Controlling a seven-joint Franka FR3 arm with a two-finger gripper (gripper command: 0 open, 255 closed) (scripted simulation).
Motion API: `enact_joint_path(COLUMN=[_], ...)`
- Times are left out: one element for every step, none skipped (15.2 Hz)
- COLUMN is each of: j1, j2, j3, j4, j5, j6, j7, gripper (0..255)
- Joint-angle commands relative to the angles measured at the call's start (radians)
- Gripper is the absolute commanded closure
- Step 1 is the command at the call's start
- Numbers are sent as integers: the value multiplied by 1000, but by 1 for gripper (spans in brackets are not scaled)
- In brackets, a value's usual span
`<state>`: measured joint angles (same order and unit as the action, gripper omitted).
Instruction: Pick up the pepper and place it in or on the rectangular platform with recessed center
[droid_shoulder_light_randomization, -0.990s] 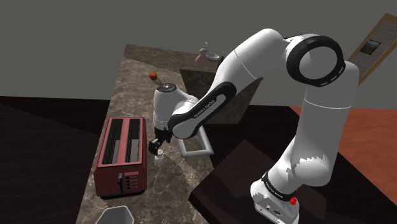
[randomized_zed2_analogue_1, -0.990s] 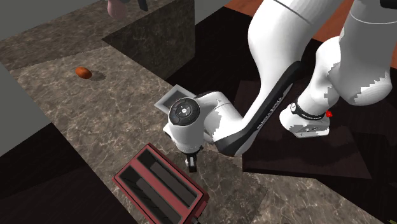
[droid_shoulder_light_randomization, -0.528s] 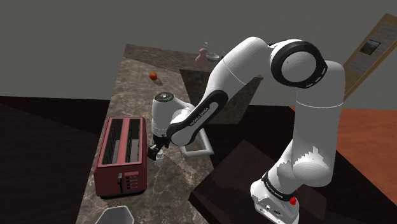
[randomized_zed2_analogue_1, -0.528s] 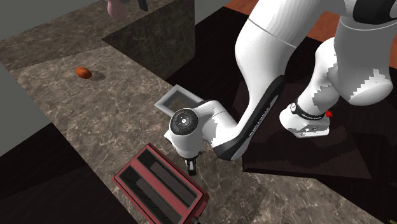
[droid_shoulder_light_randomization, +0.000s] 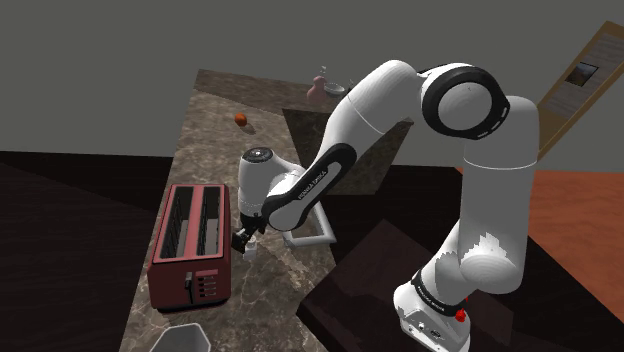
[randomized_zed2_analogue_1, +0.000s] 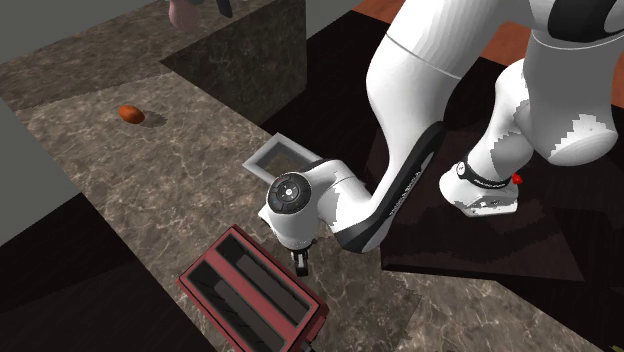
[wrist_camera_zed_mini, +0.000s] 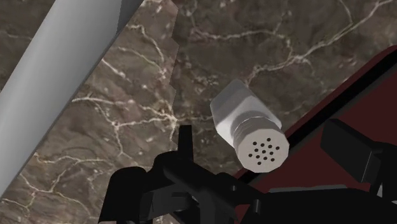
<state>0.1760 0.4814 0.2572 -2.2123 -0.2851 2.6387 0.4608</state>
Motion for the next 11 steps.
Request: enact_joint_path(j1=[0, 0, 0, 0, 0, 0, 0, 0, 0, 0, -4], j2=[0, 0, 0, 0, 0, 0, 0, 0, 0, 0, -13], j3=[0, 0, 0, 0, 0, 0, 0, 0, 0, 0, 5], j4=[0, 0, 0, 0, 0, 0, 0, 0, 0, 0, -3], j5=[0, 0, 0, 0, 0, 0, 0, 0, 0, 0, 6], j6=[0, 0, 0, 0, 0, 0, 0, 0, 0, 0, -10], j7=[0, 0, 0, 0, 0, 0, 0, 0, 0, 0, -5], gripper=[255, 255, 255, 255, 255, 255, 255, 255, 255, 255, 255])
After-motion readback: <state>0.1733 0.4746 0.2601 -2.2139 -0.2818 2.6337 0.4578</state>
